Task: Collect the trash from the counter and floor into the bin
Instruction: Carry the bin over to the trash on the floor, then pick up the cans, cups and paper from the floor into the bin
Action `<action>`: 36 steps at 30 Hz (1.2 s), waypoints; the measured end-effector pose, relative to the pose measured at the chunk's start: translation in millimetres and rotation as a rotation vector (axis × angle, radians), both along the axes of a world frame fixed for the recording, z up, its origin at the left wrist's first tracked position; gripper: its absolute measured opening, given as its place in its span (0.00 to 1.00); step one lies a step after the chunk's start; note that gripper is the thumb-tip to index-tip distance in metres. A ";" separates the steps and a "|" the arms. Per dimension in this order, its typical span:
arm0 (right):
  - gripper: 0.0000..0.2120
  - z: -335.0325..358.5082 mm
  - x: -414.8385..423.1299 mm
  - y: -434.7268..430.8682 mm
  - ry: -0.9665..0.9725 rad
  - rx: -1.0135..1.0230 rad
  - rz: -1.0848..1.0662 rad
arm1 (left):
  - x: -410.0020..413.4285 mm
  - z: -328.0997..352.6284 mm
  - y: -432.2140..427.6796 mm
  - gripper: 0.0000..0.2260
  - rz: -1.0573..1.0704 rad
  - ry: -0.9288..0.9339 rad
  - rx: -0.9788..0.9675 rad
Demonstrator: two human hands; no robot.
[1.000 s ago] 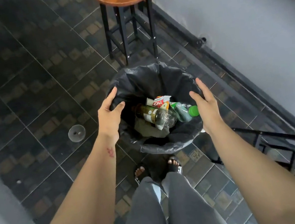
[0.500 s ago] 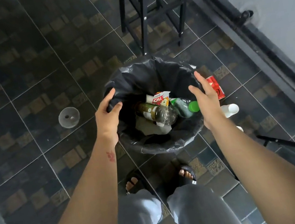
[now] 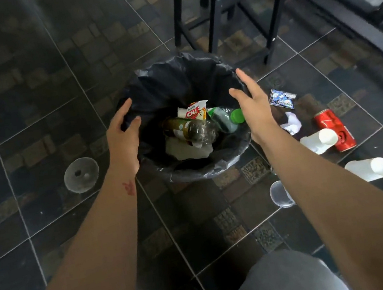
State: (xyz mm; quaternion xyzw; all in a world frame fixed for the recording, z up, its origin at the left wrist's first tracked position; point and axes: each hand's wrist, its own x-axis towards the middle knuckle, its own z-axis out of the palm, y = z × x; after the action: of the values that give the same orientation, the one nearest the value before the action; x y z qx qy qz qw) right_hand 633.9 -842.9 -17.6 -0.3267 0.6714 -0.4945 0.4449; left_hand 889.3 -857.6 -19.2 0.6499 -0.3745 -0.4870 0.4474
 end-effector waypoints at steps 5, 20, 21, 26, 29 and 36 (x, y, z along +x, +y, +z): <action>0.23 -27.6 4.7 -29.0 0.018 -0.016 0.024 | 6.9 -29.7 -26.2 0.19 -0.006 -0.035 -0.063; 0.25 -54.1 -5.2 -38.6 0.694 0.052 0.271 | 6.7 -55.1 -43.8 0.24 -0.176 -0.915 -0.141; 0.25 -54.5 -6.0 -37.9 0.697 0.057 0.271 | 5.6 -54.7 -42.7 0.24 -0.193 -0.975 -0.131; 0.25 -59.9 -10.2 -13.6 0.737 0.016 0.291 | -12.4 -53.0 -18.5 0.23 -0.263 -1.188 -0.173; 0.26 -62.2 -16.0 6.4 0.776 -0.014 0.311 | -30.3 -50.5 -1.5 0.24 -0.319 -1.229 -0.208; 0.25 -63.1 -63.7 61.3 0.835 0.009 0.286 | -101.8 -48.3 53.5 0.24 -0.464 -1.182 -0.415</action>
State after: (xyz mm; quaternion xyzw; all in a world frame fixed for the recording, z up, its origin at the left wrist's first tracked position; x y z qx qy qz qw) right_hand 570.3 -781.6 -80.7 -0.5860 0.7439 -0.2506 0.2009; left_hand 787.5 -804.2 -67.5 0.6103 -0.7728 -0.0504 0.1663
